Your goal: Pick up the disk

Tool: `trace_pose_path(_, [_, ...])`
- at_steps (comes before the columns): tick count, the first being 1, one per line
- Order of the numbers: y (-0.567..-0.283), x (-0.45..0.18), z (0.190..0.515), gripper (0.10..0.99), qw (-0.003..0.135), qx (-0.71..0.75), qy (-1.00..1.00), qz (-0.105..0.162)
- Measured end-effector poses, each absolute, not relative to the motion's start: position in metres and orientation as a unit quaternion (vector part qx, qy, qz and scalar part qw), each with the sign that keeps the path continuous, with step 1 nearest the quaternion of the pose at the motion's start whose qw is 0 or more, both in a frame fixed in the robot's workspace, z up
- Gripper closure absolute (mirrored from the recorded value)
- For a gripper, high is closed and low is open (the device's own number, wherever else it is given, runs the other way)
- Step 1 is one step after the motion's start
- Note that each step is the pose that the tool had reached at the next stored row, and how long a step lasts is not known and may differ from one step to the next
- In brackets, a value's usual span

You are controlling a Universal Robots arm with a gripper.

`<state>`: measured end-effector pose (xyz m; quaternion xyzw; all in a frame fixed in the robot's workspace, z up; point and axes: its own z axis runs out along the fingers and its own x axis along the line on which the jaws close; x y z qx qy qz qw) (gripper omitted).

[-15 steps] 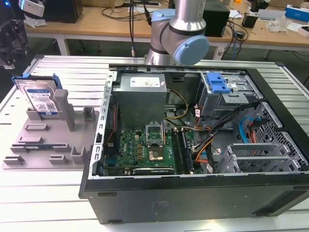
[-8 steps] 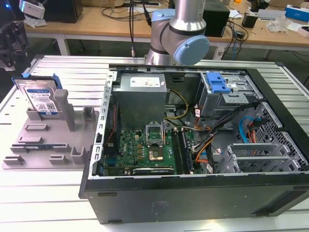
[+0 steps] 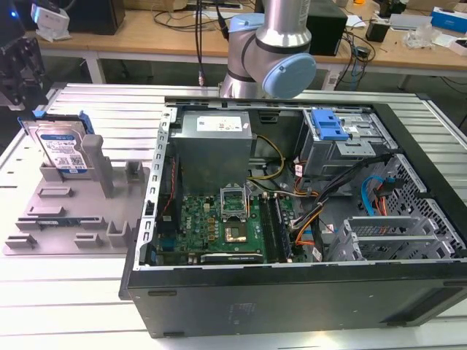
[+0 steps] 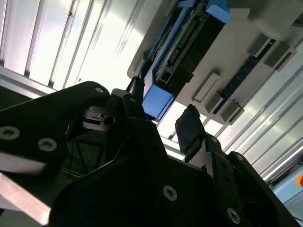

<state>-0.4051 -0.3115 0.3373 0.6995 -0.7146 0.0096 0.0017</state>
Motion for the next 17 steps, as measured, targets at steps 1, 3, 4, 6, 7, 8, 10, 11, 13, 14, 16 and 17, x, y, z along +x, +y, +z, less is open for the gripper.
trace_pose_path(1, [-0.311, -0.405, 0.337, 0.545, 0.002, 0.699, -0.715, 0.01])
trace_pose_path(3, [-0.311, -0.405, 0.335, 0.545, 0.002, 0.699, -0.715, 0.01])
trace_pose_path(4, [-0.311, -0.405, 0.334, 0.545, 0.002, 0.699, -0.715, 0.01])
trace_pose_path(6, [-0.312, -0.405, 0.332, 0.545, 0.002, 0.7, -0.715, 0.01])
trace_pose_path(7, [-0.312, -0.405, 0.332, 0.545, 0.002, 0.699, -0.715, 0.01])
trace_pose_path(8, [-0.312, -0.405, 0.331, 0.545, 0.002, 0.7, -0.715, 0.01])
trace_pose_path(10, [-0.311, -0.405, 0.329, 0.545, 0.002, 0.699, -0.715, 0.01])
trace_pose_path(11, [-0.311, -0.405, 0.329, 0.545, 0.002, 0.699, -0.715, 0.01])
trace_pose_path(13, [-0.311, -0.405, 0.327, 0.545, 0.002, 0.699, -0.715, 0.01])
trace_pose_path(14, [-0.311, -0.405, 0.326, 0.545, 0.002, 0.699, -0.715, 0.01])
trace_pose_path(16, [-0.311, -0.405, 0.325, 0.545, 0.002, 0.699, -0.715, 0.01])
trace_pose_path(17, [-0.311, -0.405, 0.324, 0.545, 0.002, 0.699, -0.715, 0.01])
